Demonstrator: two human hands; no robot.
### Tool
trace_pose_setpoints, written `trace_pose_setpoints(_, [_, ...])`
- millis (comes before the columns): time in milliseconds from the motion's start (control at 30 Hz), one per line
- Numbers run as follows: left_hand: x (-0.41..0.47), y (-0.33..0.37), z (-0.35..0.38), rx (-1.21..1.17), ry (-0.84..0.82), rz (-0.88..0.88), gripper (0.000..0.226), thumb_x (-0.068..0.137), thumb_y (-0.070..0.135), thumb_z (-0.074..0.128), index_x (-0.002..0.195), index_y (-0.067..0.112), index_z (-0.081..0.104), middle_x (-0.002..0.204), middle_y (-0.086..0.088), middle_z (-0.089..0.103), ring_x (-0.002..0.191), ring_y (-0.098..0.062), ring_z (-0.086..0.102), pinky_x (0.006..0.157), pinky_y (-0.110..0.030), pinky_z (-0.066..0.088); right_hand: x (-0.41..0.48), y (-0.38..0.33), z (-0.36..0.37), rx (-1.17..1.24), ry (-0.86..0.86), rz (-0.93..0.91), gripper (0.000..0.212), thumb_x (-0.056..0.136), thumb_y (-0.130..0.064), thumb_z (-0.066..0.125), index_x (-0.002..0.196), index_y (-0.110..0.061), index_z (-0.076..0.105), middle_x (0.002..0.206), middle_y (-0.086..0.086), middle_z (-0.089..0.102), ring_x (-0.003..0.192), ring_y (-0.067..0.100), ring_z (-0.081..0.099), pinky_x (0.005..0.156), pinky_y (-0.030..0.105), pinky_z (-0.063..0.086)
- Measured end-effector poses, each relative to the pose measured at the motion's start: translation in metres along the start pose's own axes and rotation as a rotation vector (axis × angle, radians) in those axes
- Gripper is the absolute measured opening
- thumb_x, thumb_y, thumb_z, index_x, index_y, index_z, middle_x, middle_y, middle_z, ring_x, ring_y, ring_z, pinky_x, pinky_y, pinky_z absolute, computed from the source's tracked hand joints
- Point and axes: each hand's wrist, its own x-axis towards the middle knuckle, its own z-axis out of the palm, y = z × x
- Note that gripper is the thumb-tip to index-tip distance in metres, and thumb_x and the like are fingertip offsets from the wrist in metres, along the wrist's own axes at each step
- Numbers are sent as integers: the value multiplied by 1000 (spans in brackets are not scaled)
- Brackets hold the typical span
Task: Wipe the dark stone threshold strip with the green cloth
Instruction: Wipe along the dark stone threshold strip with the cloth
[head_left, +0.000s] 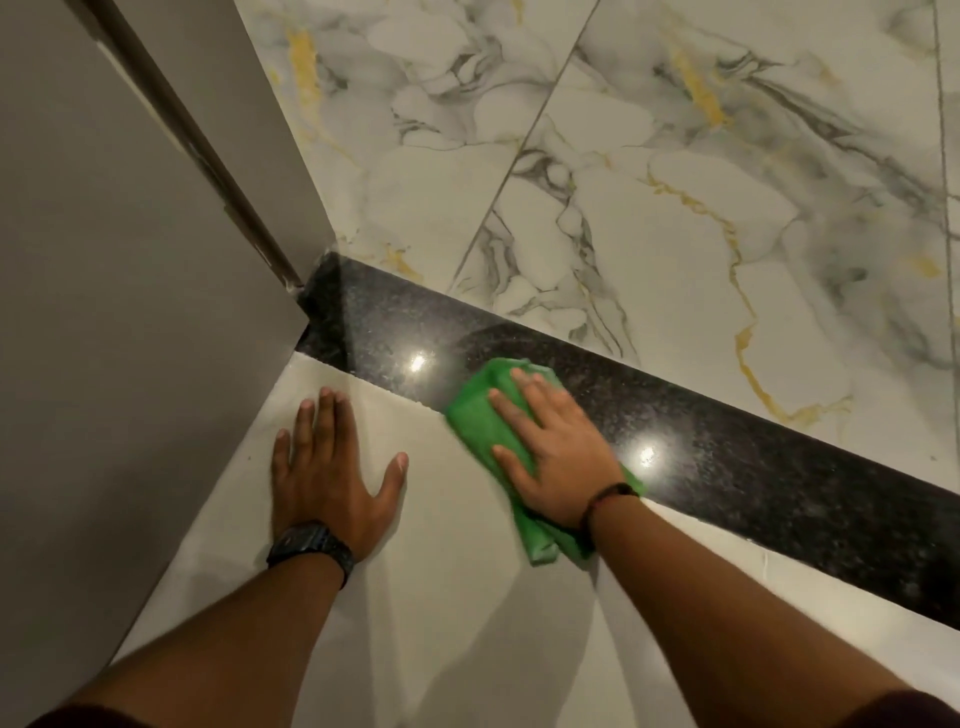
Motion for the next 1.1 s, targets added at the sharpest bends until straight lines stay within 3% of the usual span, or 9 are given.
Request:
trace_pose_setpoints(200, [1, -6, 5, 6, -8, -12, 95, 79, 67, 27, 151, 9, 7, 160, -12, 14, 146, -28, 9, 118, -50, 10, 37, -12, 6, 0, 123, 365, 62, 94, -47, 29, 149, -22, 21, 158, 13, 14, 145, 29, 7, 119, 45, 5])
trace_pose_setpoints(300, [2, -8, 4, -13, 2, -12, 94, 79, 65, 31, 151, 8, 11, 159, -12, 17, 146, -28, 12, 117, -50, 9, 83, -37, 8, -28, 105, 441, 63, 95, -47, 26, 151, -20, 13, 159, 14, 7, 145, 30, 2, 118, 47, 3])
trace_pose_setpoints(367, [0, -6, 4, -18, -3, -10, 93, 79, 63, 33, 151, 8, 13, 159, -13, 18, 145, -29, 14, 117, -51, 11, 109, -60, 9, -25, 56, 340, 63, 95, -49, 24, 151, -22, 11, 160, 13, 3, 146, 29, -1, 118, 46, 0])
trace_pose_setpoints(467, [1, -7, 2, -30, 12, -39, 88, 81, 57, 34, 151, 8, 14, 158, -13, 20, 145, -28, 16, 117, -51, 13, 110, -77, 11, -24, -58, -12, 62, 94, -52, 25, 150, -28, 13, 160, 6, 4, 146, 23, -2, 118, 42, -2])
trace_pose_setpoints(567, [4, -7, 1, -53, 23, -77, 90, 80, 58, 37, 151, 7, 14, 159, -12, 19, 146, -27, 13, 117, -51, 11, 85, -49, 6, -16, -56, -215, 60, 93, -54, 28, 148, -29, 25, 158, 5, 18, 145, 23, 11, 119, 45, 11])
trace_pose_setpoints(700, [4, -7, 2, -55, 12, -88, 99, 76, 65, 37, 151, 8, 9, 160, -11, 13, 147, -26, 8, 117, -51, 7, 85, -40, 8, -1, 97, -25, 57, 93, -48, 35, 146, -25, 32, 155, 10, 26, 144, 26, 18, 118, 44, 15])
trace_pose_setpoints(867, [5, -5, -1, -79, -7, -106, 104, 73, 68, 38, 152, 9, 4, 161, -9, 8, 147, -25, 2, 117, -51, 4, 147, -83, 16, -26, 97, 249, 61, 94, -50, 24, 150, -24, 17, 160, 11, 10, 146, 27, 4, 119, 45, 5])
trace_pose_setpoints(967, [3, -4, -3, -84, -30, -102, 105, 73, 68, 38, 152, 11, 0, 161, -8, 3, 147, -24, -2, 117, -52, 5, 166, -113, 19, -70, 8, 16, 61, 95, -49, 24, 150, -24, 15, 160, 10, 7, 146, 27, 1, 119, 44, 1])
trace_pose_setpoints(1100, [3, -4, -4, -93, -21, -95, 114, 67, 73, 44, 151, 10, 1, 161, -8, 4, 147, -22, 0, 118, -50, 4, 131, -93, 14, 2, -64, -277, 57, 94, -50, 30, 147, -28, 29, 158, 6, 21, 145, 24, 13, 118, 40, 6])
